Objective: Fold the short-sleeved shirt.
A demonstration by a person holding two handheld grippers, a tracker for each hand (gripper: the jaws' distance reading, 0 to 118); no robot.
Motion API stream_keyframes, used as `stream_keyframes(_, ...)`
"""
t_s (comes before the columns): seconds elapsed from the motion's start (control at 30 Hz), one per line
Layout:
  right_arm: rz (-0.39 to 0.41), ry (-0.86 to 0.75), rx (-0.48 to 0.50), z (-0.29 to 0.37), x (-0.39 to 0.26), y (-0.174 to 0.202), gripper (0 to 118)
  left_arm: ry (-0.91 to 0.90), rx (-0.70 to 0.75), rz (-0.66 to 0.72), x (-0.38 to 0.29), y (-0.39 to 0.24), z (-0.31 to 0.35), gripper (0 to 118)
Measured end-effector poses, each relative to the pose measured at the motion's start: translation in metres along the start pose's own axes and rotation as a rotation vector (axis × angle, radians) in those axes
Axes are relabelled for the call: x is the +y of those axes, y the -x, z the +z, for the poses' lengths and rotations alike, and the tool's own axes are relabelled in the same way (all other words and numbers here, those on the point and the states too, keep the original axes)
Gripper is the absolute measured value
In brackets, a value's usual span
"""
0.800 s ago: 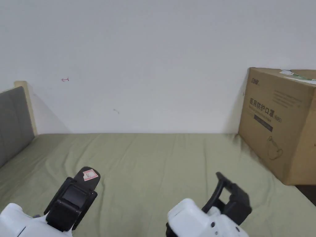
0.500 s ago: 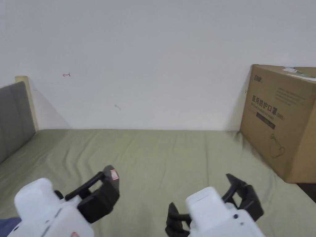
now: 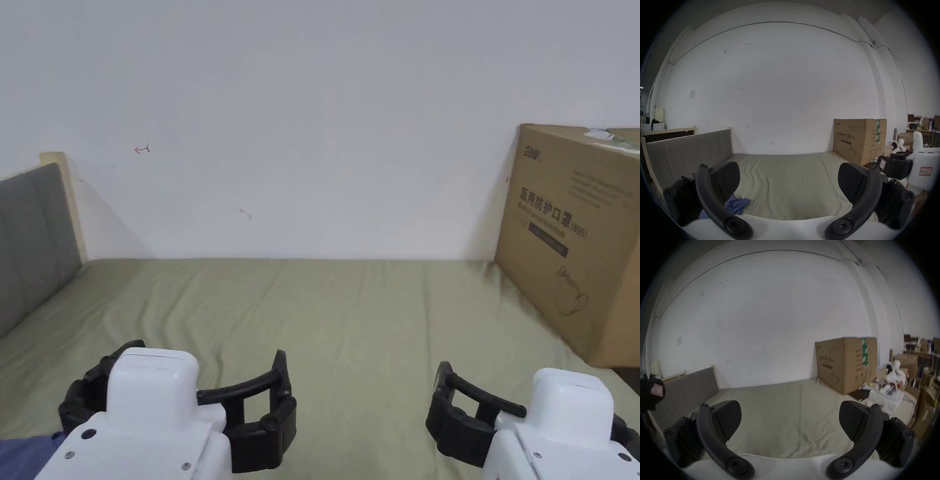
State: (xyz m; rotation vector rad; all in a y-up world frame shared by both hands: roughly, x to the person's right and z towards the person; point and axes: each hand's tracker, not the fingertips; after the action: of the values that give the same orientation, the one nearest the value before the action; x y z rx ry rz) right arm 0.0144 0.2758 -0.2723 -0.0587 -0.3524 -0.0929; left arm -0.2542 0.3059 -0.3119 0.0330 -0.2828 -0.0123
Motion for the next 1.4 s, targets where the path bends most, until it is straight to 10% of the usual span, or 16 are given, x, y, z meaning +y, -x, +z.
stream_keyframes(0.27, 0.136, -0.036, -0.027, 0.015, 0.013, 0.013, 103, -0.008, 0.004, 0.063, 0.006, 0.010, 0.010, 117)
stream_keyframes(0.3, 0.134, -0.060, -0.008, 0.018, 0.013, 0.014, 79, 0.007, 0.012, 0.066, 0.007, 0.010, 0.010, 105)
stream_keyframes(0.33, 0.139, -0.068, -0.023, 0.021, 0.013, 0.017, 43, 0.003, 0.003, 0.061, 0.005, 0.011, 0.010, 67)
stream_keyframes(0.4, 0.170, -0.100, -0.075, 0.021, 0.015, 0.021, 32, 0.017, 0.011, 0.059, 0.004, 0.010, 0.007, 6)
stream_keyframes(0.67, 0.231, -0.174, -0.033, 0.031, 0.014, 0.025, 3, 0.003, 0.063, 0.058, 0.001, 0.013, 0.010, 1)
stream_keyframes(1.13, 0.176, -0.122, 0.062, 0.024, 0.020, 0.035, 2, 0.026, 0.048, 0.031, 0.010, 0.022, 0.011, 0)
stream_keyframes(1.4, 0.192, -0.087, 0.315, 0.016, 0.017, 0.093, 2, 0.052, 0.262, 0.026, 0.010, 0.076, 0.044, 0)
